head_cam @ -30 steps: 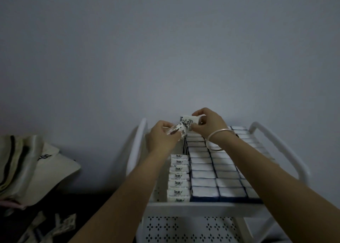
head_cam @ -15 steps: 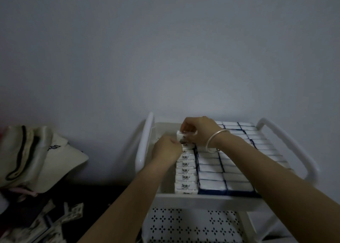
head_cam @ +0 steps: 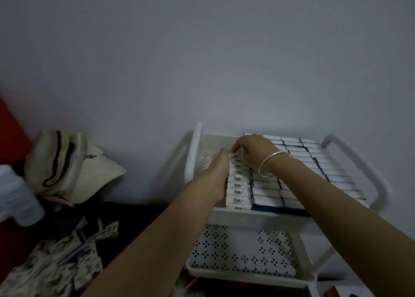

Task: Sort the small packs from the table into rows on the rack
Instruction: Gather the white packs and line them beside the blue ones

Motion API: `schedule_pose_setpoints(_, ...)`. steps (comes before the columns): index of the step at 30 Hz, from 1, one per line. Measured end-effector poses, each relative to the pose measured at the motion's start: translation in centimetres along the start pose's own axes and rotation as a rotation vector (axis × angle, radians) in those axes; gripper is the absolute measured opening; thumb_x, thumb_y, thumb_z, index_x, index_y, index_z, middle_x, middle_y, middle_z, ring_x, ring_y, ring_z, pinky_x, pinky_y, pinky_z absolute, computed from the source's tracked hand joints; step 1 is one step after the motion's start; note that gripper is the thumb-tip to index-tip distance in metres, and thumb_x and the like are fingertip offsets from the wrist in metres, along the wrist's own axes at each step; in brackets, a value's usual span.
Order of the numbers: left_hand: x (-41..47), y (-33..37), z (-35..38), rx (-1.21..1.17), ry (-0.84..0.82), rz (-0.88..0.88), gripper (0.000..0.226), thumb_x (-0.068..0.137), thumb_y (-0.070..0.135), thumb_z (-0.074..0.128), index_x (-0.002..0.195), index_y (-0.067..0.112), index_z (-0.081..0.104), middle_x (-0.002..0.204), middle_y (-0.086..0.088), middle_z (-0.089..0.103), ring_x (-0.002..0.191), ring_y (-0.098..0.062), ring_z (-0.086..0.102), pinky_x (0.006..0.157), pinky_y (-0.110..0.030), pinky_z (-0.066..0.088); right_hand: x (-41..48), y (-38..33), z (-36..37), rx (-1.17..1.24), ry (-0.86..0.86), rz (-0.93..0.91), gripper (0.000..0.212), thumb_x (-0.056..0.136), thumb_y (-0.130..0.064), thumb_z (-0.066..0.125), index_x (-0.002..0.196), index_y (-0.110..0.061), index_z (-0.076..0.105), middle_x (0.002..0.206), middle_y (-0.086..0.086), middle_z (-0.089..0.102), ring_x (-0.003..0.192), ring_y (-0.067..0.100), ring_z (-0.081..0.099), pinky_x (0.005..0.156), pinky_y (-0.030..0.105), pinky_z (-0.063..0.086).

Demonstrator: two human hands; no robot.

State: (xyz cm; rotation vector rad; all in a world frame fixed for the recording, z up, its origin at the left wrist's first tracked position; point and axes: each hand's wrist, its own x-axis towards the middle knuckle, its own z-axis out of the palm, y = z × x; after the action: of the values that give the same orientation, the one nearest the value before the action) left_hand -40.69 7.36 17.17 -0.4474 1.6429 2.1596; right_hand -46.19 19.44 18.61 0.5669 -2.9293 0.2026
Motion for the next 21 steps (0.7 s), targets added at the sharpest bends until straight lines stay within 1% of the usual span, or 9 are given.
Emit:
schedule_pose_setpoints(3, -2.9, -0.3, -0.5, 0.158, -0.004, 0.114, 0.055, 0.103, 0.045, 0.024, 0.137, 0.008, 0.048, 0.134, -0.011, 0.054, 0.118, -0.024, 0.053, 0.087, -0.022, 0.039, -1.9, -2.4, -1.6, 0.162, 0.198, -0.018, 0.033, 0.08, 0.004, 0.049, 0.094, -0.018, 0.069, 0.1, 0.007, 0.069, 0.097, 0.025, 0.061, 0.089, 0.031, 0.047)
schedule_pose_setpoints(5, -5.3, -0.6, -2.3, 0.233, 0.003, 0.246, 0.052, 0.103, 0.044, 0.03, 0.144, 0.015, 0.04, 0.147, -0.005, 0.043, 0.134, -0.019, 0.04, 0.095, -0.019, 0.026, -4.4, -5.3, -2.9, 0.436, 0.355, 0.017, 0.033, 0.075, 0.005, 0.047, 0.071, -0.024, 0.064, 0.074, -0.004, 0.069, 0.071, 0.012, 0.064, 0.073, 0.026, 0.052)
schedule_pose_setpoints(7, -7.7, -1.3, -4.9, 0.217, -0.021, 0.309, 0.048, 0.1, 0.041, 0.04, 0.141, 0.015, 0.045, 0.147, -0.003, 0.045, 0.132, -0.018, 0.044, 0.111, -0.027, 0.027, -7.4, -9.1, -3.5, 0.722, 0.361, 0.046, 0.033, 0.077, 0.004, 0.046, 0.063, -0.023, 0.059, 0.058, -0.009, 0.062, 0.052, 0.005, 0.057, 0.056, 0.017, 0.047)
schedule_pose_setpoints(9, -10.4, -2.7, -8.4, 0.094, -0.02, 0.337, 0.033, 0.102, 0.028, 0.042, 0.125, 0.012, 0.059, 0.127, -0.002, 0.061, 0.116, -0.014, 0.057, 0.105, -0.034, 0.044, -10.1, -13.0, -2.5, 0.912, 0.25, -0.023, 0.033, 0.078, 0.003, 0.047, 0.061, -0.023, 0.058, 0.056, -0.007, 0.059, 0.047, 0.007, 0.053, 0.051, 0.02, 0.045)
schedule_pose_setpoints(11, -12.8, -5.0, -12.6, 0.026, 0.028, 0.391, 0.027, 0.101, 0.015, 0.041, 0.1, 0.015, 0.067, 0.101, 0.001, 0.071, 0.096, -0.011, 0.067, 0.084, -0.027, 0.056, -12.0, -16.7, 0.5, 0.973, 0.127, -0.11, 0.031, 0.076, -0.004, 0.049, 0.058, -0.028, 0.057, 0.054, -0.011, 0.058, 0.049, 0.005, 0.052, 0.053, 0.022, 0.044)
schedule_pose_setpoints(12, -14.0, -5.9, -14.3, 0.02, 0.058, 0.43, 0.028, 0.1, 0.013, 0.042, 0.095, 0.018, 0.069, 0.097, 0.002, 0.073, 0.093, -0.01, 0.069, 0.079, -0.026, 0.057, -12.7, -18.0, 2.1, 0.962, 0.059, -0.126, 0.03, 0.076, -0.006, 0.048, 0.058, -0.03, 0.057, 0.054, -0.013, 0.058, 0.05, 0.004, 0.054, 0.055, 0.021, 0.045)
schedule_pose_setpoints(15, -15.7, -11.6, -21.8, 0.166, 0.395, 0.427, 0.028, 0.1, 0.013, 0.045, 0.1, 0.02, 0.071, 0.106, 0.007, 0.071, 0.104, -0.008, 0.065, 0.09, -0.029, 0.053, -13.6, -22.5, 9.5, 0.865, -0.278, -0.132, 0.036, 0.08, 0.0, 0.048, 0.066, -0.031, 0.058, 0.063, -0.011, 0.062, 0.059, 0.007, 0.06, 0.065, 0.027, 0.053)
schedule_pose_setpoints(17, -16.1, -16.7, -27.3, 0.317, 0.698, 0.3, 0.027, 0.099, 0.01, 0.045, 0.104, 0.02, 0.07, 0.113, 0.009, 0.067, 0.109, -0.01, 0.061, 0.096, -0.036, 0.05, -13.9, -24.6, 15.1, 0.811, -0.473, -0.092, 0.032, 0.082, -0.002, 0.051, 0.073, -0.032, 0.059, 0.073, -0.01, 0.065, 0.072, 0.011, 0.064, 0.079, 0.035, 0.056)
schedule_pose_setpoints(21, -17.7, -25.9, -35.6, 0.495, 0.973, 0.076, 0.026, 0.094, 0.007, 0.049, 0.111, 0.019, 0.065, 0.114, -0.003, 0.066, 0.106, -0.021, 0.061, 0.091, -0.033, 0.048, -13.3, -28.6, 24.1, 0.572, -0.683, -0.048, 0.019, 0.087, -0.015, 0.054, 0.101, -0.021, 0.065, 0.108, 0.002, 0.068, 0.103, 0.022, 0.063, 0.092, 0.03, 0.049)
